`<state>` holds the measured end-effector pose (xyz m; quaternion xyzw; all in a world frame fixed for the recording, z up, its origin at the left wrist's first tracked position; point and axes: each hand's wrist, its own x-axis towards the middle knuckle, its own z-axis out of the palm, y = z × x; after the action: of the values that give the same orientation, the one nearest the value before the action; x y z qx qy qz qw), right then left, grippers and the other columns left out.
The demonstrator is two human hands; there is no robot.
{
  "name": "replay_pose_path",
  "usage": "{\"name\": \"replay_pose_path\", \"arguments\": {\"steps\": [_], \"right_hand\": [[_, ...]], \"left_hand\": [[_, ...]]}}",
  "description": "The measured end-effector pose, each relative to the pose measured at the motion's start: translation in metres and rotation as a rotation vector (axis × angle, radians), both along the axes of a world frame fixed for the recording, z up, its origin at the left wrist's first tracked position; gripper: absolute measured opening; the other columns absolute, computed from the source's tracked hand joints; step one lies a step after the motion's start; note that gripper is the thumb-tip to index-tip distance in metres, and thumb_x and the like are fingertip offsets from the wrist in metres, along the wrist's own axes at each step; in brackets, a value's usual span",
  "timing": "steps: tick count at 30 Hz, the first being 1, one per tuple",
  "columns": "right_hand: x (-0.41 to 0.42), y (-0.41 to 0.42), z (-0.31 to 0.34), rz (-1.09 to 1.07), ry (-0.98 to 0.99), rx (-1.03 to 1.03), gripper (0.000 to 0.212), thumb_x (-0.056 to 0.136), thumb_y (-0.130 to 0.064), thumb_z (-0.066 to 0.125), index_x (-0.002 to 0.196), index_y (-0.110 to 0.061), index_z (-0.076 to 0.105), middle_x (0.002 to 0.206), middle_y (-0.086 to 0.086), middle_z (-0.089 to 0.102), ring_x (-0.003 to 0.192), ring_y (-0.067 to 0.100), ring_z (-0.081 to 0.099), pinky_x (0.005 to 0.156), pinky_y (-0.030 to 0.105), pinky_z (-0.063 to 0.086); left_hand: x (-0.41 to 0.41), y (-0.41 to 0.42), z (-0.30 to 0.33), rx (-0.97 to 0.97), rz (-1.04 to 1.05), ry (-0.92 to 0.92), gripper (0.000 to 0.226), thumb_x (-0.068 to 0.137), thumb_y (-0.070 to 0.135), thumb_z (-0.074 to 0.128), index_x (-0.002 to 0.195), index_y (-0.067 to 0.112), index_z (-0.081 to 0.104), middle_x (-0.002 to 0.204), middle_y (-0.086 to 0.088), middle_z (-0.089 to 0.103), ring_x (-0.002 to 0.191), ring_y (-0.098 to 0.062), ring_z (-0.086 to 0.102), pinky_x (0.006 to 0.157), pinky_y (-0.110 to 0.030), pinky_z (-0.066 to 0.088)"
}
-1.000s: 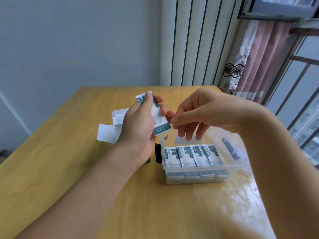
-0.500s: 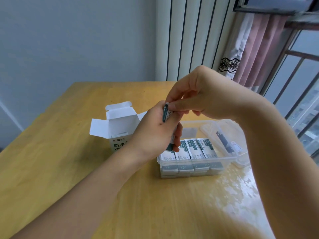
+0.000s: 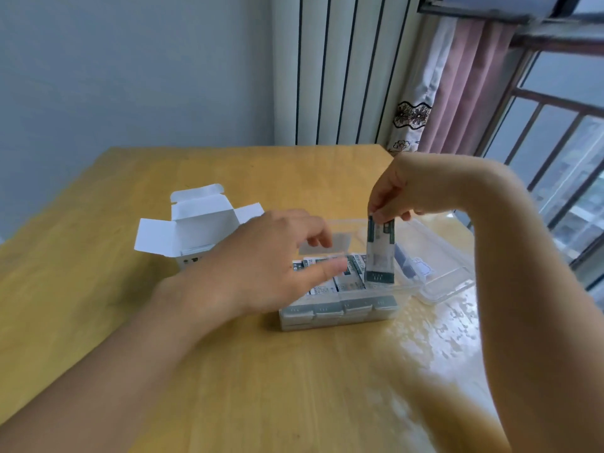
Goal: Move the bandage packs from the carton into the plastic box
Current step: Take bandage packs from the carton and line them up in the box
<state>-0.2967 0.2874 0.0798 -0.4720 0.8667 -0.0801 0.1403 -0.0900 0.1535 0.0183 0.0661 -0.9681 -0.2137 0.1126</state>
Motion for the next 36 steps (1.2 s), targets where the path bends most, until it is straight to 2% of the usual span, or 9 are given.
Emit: {"name": "replay_pose_path", "arguments": {"steps": [3,6,9,13,19,23,26,31,36], "right_hand": [[0.002,-0.011,-0.009,0.002,0.044,0.102,0.011,0.078,-0.031,0.083,0.082,-0.039,0.077,0.081,-0.018,0.074,0.083,0.007,0.066,0.083,0.030,0.054],[0.006,-0.016,-0.012,0.025,0.052,0.184,0.015,0.077,-0.035,0.083,0.091,-0.037,0.079,0.084,-0.023,0.073,0.090,0.003,0.065,0.096,0.036,0.052],[0.008,-0.017,-0.012,0.036,0.037,0.206,0.015,0.077,-0.034,0.084,0.091,-0.036,0.080,0.082,-0.022,0.073,0.087,0.000,0.063,0.097,0.036,0.051],[0.013,-0.019,-0.013,0.038,0.063,0.218,0.012,0.074,-0.035,0.085,0.085,-0.036,0.080,0.082,-0.020,0.071,0.086,0.005,0.060,0.089,0.033,0.051],[0.020,-0.027,-0.017,0.020,0.095,0.250,0.016,0.075,-0.028,0.086,0.091,-0.029,0.082,0.086,-0.016,0.072,0.085,0.008,0.059,0.084,0.031,0.050],[0.021,-0.030,-0.021,0.025,0.124,0.263,0.017,0.075,-0.022,0.086,0.090,-0.028,0.082,0.084,-0.013,0.072,0.084,0.011,0.061,0.075,0.028,0.050],[0.022,-0.030,-0.021,0.016,0.137,0.276,0.018,0.075,-0.018,0.086,0.090,-0.028,0.082,0.085,-0.012,0.073,0.090,0.014,0.063,0.083,0.033,0.054],[0.023,-0.030,-0.020,-0.001,0.140,0.293,0.020,0.076,-0.015,0.084,0.093,-0.025,0.082,0.089,-0.010,0.074,0.090,0.014,0.063,0.087,0.035,0.054],[0.025,-0.029,-0.020,-0.014,0.151,0.292,0.023,0.078,-0.014,0.083,0.098,-0.024,0.081,0.095,-0.007,0.075,0.097,0.018,0.065,0.093,0.037,0.053]], "left_hand": [[-0.001,0.006,-0.006,-0.135,-0.038,-0.086,0.057,0.078,0.079,0.051,0.115,0.038,0.062,0.110,0.022,0.061,0.105,-0.003,0.057,0.092,-0.032,0.050],[-0.002,0.008,-0.010,-0.200,-0.080,-0.124,0.063,0.078,0.080,0.053,0.125,0.039,0.060,0.120,0.023,0.060,0.114,-0.004,0.054,0.095,-0.028,0.046],[-0.003,0.009,-0.016,-0.231,-0.129,-0.206,0.064,0.080,0.082,0.047,0.129,0.041,0.059,0.129,0.026,0.058,0.122,-0.002,0.052,0.101,-0.034,0.047],[-0.006,0.013,-0.023,-0.276,-0.162,-0.224,0.060,0.082,0.083,0.038,0.119,0.043,0.062,0.120,0.025,0.063,0.113,-0.009,0.058,0.102,-0.037,0.045],[-0.010,0.012,-0.028,-0.298,-0.144,-0.226,0.064,0.080,0.086,0.031,0.113,0.041,0.062,0.108,0.023,0.063,0.103,-0.010,0.058,0.098,-0.037,0.045],[-0.010,0.012,-0.027,-0.307,-0.144,-0.221,0.066,0.082,0.084,0.035,0.123,0.038,0.059,0.118,0.022,0.062,0.110,-0.010,0.057,0.103,-0.036,0.042],[-0.010,0.012,-0.026,-0.306,-0.153,-0.210,0.066,0.084,0.083,0.037,0.127,0.037,0.058,0.121,0.022,0.062,0.113,-0.009,0.057,0.105,-0.036,0.041],[-0.009,0.012,-0.025,-0.321,-0.146,-0.217,0.058,0.083,0.083,0.036,0.108,0.037,0.062,0.100,0.021,0.062,0.097,-0.011,0.057,0.098,-0.036,0.044],[-0.009,0.013,-0.025,-0.340,-0.142,-0.211,0.058,0.084,0.083,0.035,0.105,0.035,0.062,0.100,0.020,0.062,0.097,-0.011,0.056,0.099,-0.036,0.044]]}}
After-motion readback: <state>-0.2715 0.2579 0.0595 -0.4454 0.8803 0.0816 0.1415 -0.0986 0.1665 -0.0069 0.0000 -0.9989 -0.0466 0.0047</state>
